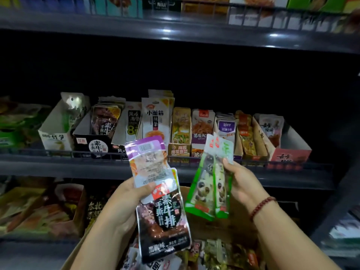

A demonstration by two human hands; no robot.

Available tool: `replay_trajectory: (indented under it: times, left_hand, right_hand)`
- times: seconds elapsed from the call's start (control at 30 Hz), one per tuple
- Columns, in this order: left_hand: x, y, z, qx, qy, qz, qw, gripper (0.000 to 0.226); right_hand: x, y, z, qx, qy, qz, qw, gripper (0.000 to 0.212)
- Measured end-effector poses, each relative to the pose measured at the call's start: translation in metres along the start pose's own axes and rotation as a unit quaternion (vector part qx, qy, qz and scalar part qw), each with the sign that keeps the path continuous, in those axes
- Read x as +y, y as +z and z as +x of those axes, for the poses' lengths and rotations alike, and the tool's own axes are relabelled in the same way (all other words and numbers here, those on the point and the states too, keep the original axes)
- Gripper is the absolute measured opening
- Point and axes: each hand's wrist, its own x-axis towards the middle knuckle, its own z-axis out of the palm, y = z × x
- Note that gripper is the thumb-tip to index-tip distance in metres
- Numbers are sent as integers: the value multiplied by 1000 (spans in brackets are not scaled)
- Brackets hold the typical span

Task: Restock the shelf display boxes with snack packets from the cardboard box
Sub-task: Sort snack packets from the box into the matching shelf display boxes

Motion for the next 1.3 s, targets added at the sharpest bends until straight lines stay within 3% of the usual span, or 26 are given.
replay_trajectory:
  times: [0.23, 0.33, 0.53, 0.67, 0.83, 0.9, 1.0, 1.13, 1.3]
  left_hand:
    - [-4, 10, -9, -20, 7, 34, 999, 19]
    - [-8, 13, -12, -26, 6, 23, 999, 20]
    - [-10, 11, -16, 1, 6, 6, 1000, 16]
    - [-9, 6, -15, 56, 39, 35, 997, 22]
    - [-5, -11, -12, 138, 76, 47, 986, 23]
    - [0, -20, -11, 161, 88, 50, 982, 24]
    - [11, -34, -12, 179, 112, 47, 976, 26]
    - [22, -54, -12, 192, 125, 39, 973, 24]
    - [33, -77, -11, 233, 147, 7, 961, 21]
  right_hand:
    - [7, 20, 0, -16, -11, -91, 996, 17]
    - [18, 42, 1, -2, -69, -153, 986, 14]
    - [43, 75, -7, 14, -212, -308, 927, 16]
    - [46, 87, -12, 14, -257, -317, 913, 15]
    - [40, 103, -15, -95, -203, -336, 915, 9]
    - [33, 110, -17, -184, -162, -364, 898, 24]
    - [23, 124, -17, -273, -124, -432, 851, 65]
    - [19, 149, -4, -279, -142, -479, 820, 70]
    - [20, 184, 11, -280, -128, -440, 843, 61]
